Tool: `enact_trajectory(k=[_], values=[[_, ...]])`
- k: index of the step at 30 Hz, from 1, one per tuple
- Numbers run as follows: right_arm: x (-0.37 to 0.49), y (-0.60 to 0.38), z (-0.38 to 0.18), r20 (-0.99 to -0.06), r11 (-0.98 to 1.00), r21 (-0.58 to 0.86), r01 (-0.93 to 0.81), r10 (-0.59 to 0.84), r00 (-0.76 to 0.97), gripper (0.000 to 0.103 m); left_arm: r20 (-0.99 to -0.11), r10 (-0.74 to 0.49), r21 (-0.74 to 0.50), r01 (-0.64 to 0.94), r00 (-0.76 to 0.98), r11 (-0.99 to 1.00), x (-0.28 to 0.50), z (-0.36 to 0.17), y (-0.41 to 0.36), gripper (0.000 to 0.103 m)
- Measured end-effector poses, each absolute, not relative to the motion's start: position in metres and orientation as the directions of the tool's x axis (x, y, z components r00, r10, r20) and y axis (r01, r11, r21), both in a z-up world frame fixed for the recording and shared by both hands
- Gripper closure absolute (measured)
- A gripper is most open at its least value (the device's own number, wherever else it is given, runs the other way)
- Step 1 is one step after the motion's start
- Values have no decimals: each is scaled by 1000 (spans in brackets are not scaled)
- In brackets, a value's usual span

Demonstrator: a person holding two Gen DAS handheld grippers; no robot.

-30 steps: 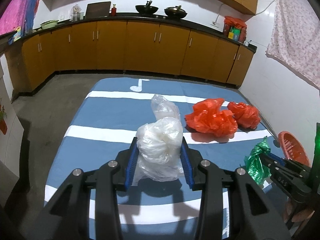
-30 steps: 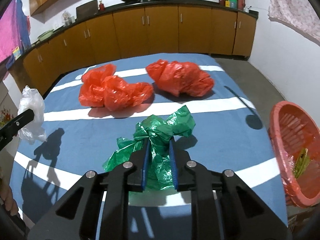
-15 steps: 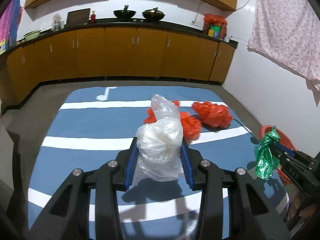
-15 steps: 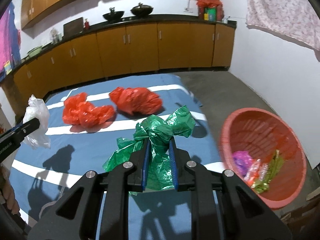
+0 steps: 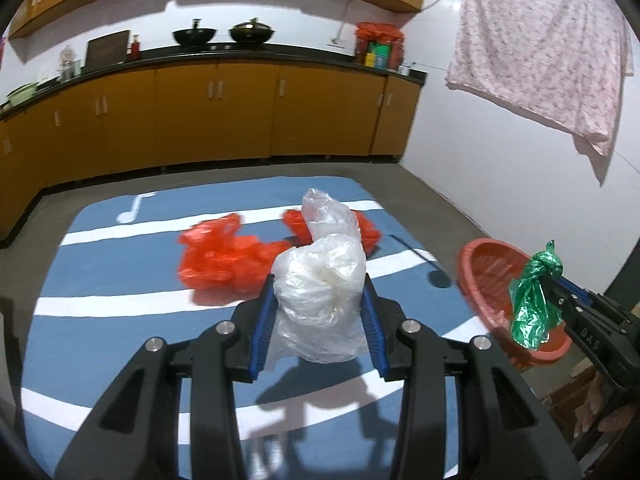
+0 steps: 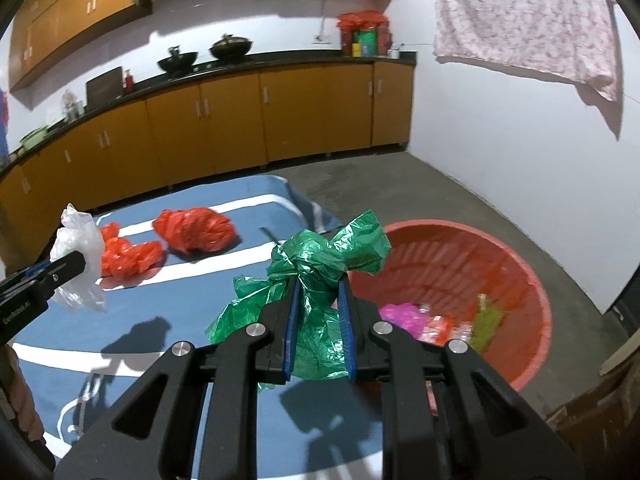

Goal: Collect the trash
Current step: 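Carry the white and green bags over the basket and open both tools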

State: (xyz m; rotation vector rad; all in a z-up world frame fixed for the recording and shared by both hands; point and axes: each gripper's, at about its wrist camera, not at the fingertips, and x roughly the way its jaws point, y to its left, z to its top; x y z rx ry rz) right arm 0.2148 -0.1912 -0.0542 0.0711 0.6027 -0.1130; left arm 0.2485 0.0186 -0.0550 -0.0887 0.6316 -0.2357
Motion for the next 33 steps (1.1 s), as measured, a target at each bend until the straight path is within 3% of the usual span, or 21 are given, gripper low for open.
enact_trajectory(k=[16,33], values=[[192,-276,-51,-549,948,47,316,-239,801,84,-559,-413,-184,378,719,907,252,-51,-85,63],[195,-324,-52,-541,911,79,406,-302,785,84,-556,-531,-206,512,640,834,266,-54,-166,63]])
